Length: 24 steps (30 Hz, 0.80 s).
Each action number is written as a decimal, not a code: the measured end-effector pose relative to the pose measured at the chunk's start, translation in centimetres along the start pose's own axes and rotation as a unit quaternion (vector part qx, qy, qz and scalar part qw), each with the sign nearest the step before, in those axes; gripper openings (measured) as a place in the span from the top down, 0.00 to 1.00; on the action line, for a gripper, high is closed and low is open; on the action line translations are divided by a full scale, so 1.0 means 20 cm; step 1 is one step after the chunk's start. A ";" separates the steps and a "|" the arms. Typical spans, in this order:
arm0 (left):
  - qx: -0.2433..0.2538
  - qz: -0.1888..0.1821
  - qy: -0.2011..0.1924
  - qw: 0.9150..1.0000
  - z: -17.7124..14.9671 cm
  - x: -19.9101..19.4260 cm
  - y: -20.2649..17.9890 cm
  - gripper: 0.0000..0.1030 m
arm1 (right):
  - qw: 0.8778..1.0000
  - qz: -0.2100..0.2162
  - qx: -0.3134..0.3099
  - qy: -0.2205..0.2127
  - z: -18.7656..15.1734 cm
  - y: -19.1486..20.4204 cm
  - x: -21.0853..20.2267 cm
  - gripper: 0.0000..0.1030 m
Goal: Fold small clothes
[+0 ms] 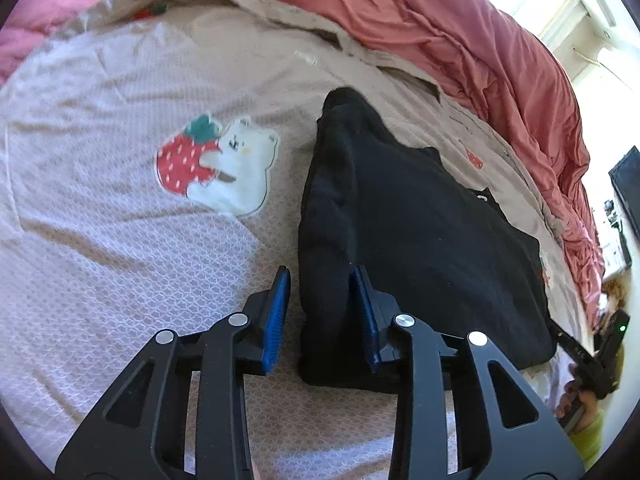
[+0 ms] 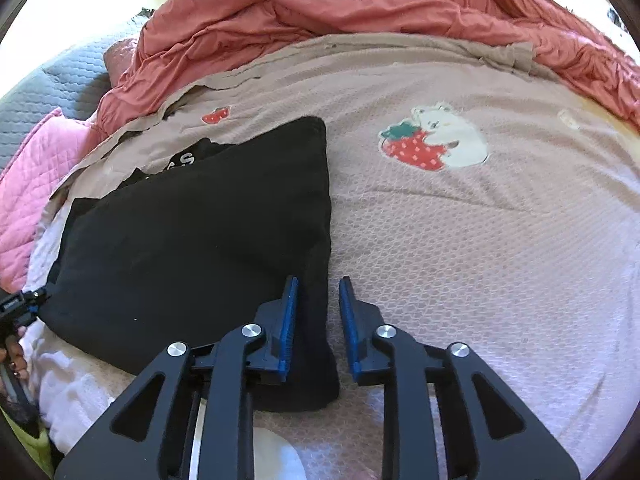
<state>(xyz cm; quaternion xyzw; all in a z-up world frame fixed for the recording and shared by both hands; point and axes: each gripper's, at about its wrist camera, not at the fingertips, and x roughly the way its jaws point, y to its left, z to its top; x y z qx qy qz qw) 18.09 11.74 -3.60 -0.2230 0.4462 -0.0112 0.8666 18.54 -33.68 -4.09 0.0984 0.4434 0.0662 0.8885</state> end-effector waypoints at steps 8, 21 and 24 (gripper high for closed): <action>0.044 0.007 -0.047 0.998 -0.02 -0.15 -0.07 0.74 | 0.999 -0.008 -0.035 -0.033 0.01 0.11 -0.12 0.54; 0.097 0.002 -0.063 0.993 -0.07 -0.19 -0.18 0.61 | 0.995 0.036 -0.085 -0.045 0.00 0.41 -0.17 0.41; 0.107 0.003 -0.061 0.992 -0.08 -0.18 -0.20 0.58 | 0.993 0.048 -0.097 -0.041 -0.02 0.49 -0.16 0.39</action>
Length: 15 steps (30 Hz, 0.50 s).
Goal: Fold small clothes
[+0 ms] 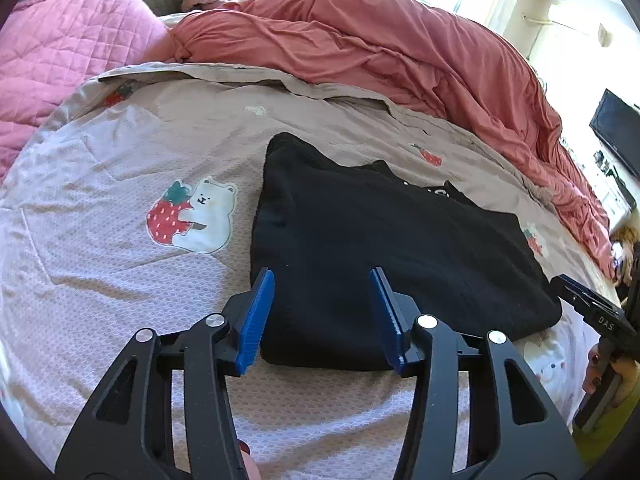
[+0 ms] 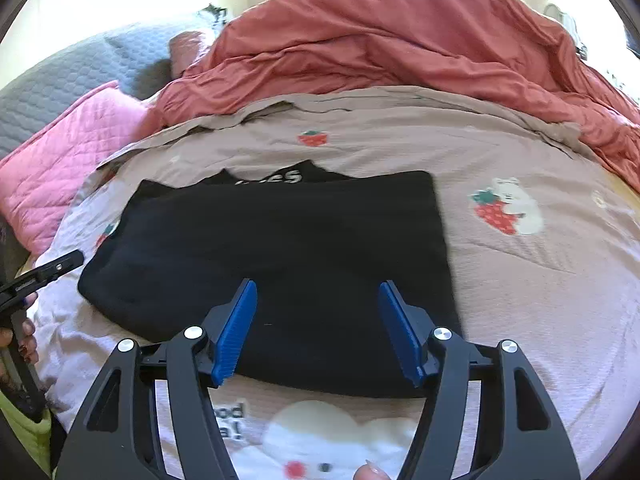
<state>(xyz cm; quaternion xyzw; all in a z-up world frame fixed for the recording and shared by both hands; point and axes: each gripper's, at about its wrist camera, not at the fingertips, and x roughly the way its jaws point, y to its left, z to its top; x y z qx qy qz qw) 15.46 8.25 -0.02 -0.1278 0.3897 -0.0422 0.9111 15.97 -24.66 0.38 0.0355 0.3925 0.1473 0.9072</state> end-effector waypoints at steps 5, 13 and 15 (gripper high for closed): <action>0.011 0.005 0.014 1.000 -0.02 0.03 -0.02 0.55 | 1.000 0.015 -0.020 0.011 -0.02 0.13 0.06 0.36; 0.026 0.042 0.066 0.997 -0.07 0.15 -0.02 0.44 | 0.999 0.011 -0.024 0.042 -0.07 0.16 0.18 0.32; 0.019 0.044 0.080 0.996 -0.08 0.18 -0.01 0.43 | 0.998 0.003 -0.016 0.061 -0.09 0.14 0.22 0.32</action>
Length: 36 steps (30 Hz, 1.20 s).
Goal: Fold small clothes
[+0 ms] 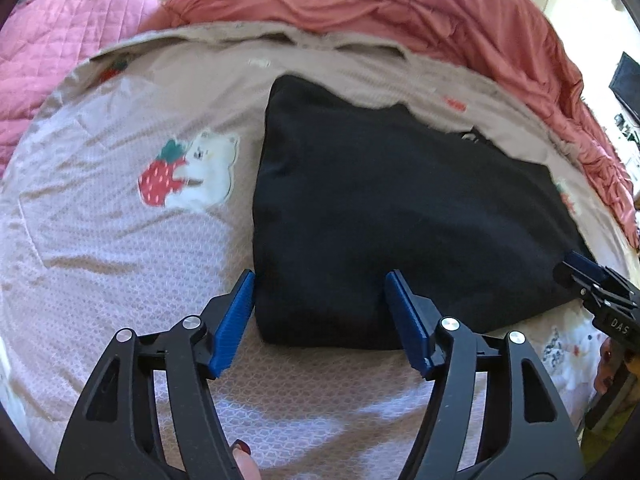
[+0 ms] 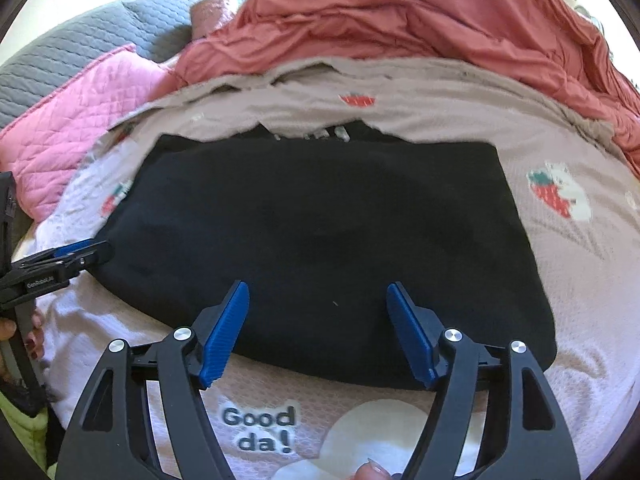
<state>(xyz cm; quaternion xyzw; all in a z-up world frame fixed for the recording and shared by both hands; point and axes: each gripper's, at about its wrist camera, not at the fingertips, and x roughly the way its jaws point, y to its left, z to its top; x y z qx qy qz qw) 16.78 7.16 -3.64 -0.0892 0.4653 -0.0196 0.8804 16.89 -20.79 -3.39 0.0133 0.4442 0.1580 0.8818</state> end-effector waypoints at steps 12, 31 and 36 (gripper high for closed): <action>-0.013 -0.019 -0.015 1.000 0.01 -0.04 0.02 0.42 | 1.000 0.010 0.014 -0.009 0.01 -0.01 -0.06 0.25; -0.037 -0.011 -0.051 0.998 0.04 -0.13 0.09 0.17 | 0.998 0.028 -0.027 -0.052 0.13 0.17 -0.21 0.08; -0.036 0.007 -0.057 0.998 0.05 -0.15 0.10 0.13 | 0.997 0.036 -0.037 -0.056 0.12 0.23 -0.21 0.08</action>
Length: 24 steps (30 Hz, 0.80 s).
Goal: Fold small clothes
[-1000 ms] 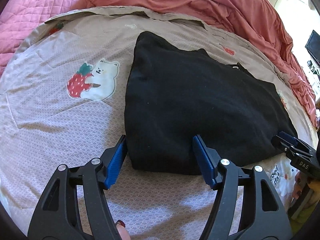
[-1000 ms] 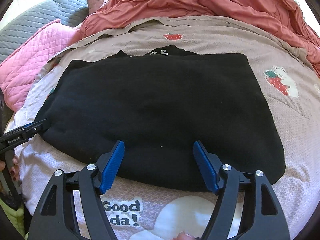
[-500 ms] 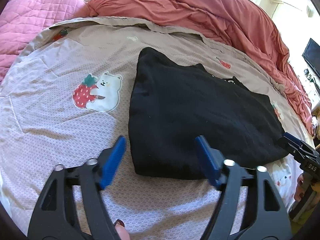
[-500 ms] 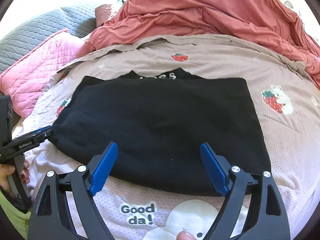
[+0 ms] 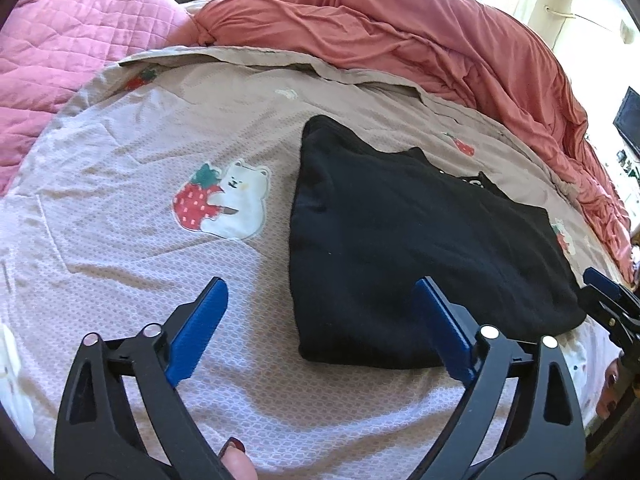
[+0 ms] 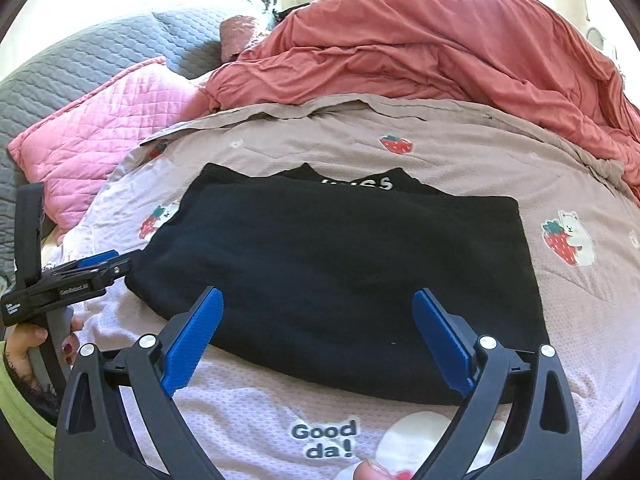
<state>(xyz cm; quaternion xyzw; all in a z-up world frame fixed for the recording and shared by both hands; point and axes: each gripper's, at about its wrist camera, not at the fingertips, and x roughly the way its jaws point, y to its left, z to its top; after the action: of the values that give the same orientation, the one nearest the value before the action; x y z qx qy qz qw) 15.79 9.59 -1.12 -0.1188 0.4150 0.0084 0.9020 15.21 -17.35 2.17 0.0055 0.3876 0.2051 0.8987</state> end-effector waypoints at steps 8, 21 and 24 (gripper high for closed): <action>-0.015 0.016 -0.006 1.000 0.02 -0.02 0.07 0.09 | 1.000 0.019 -0.018 0.011 -0.01 0.13 0.06 0.08; -0.065 0.030 -0.012 0.997 0.05 -0.04 0.22 0.09 | 0.997 0.036 -0.068 0.032 -0.06 0.37 0.19 0.08; -0.072 0.032 -0.013 0.997 0.05 -0.05 0.24 0.09 | 0.995 0.040 -0.079 0.035 -0.07 0.42 0.21 0.08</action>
<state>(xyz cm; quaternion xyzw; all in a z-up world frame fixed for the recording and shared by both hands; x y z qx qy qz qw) 15.39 14.60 -0.78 -0.1701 0.4053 0.0693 0.8955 13.77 -8.38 -0.39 -0.0576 0.4013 0.2707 0.8732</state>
